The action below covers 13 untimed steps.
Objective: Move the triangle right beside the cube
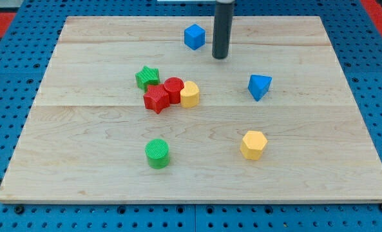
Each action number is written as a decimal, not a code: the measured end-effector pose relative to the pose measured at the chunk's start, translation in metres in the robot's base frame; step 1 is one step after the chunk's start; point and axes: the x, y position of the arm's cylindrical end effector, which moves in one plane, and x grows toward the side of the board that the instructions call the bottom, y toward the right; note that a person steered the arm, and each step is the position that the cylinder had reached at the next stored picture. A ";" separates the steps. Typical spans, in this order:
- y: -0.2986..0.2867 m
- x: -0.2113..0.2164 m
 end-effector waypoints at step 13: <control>-0.021 0.068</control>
